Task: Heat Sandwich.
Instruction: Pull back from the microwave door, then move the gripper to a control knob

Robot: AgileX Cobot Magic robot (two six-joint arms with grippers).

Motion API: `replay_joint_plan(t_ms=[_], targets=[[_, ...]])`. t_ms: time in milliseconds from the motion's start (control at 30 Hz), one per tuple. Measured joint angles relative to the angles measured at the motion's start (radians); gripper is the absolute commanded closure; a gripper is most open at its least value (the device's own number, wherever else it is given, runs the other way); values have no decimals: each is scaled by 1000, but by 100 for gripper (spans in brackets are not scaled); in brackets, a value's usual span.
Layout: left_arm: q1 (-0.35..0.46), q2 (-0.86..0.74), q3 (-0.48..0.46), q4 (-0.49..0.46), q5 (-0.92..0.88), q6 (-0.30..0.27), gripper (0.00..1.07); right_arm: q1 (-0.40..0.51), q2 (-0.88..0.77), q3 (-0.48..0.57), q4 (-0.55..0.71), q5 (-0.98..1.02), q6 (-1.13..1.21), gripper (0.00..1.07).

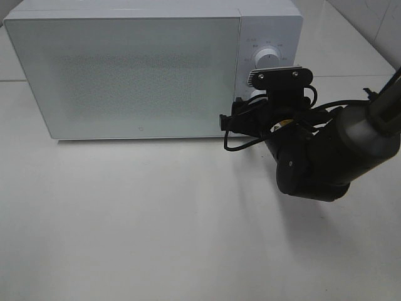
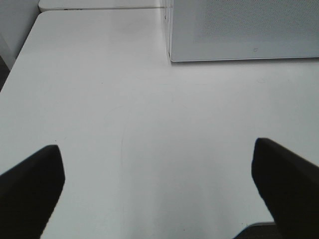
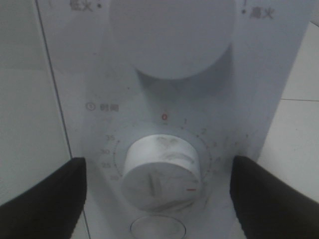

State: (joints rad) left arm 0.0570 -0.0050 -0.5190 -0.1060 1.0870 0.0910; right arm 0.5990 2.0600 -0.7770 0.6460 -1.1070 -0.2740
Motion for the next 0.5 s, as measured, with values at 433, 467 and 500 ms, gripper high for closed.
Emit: replay_joint_plan(t_ms=[433,467,500], targets=[[0,0,0,0,0,0,9,0,0,0,10,-15,0,69],[0,0,0,0,0,0,9,0,0,0,10,-15,0,69],[0,0,0,0,0,0,9,0,0,-1,6,-16,1,81]])
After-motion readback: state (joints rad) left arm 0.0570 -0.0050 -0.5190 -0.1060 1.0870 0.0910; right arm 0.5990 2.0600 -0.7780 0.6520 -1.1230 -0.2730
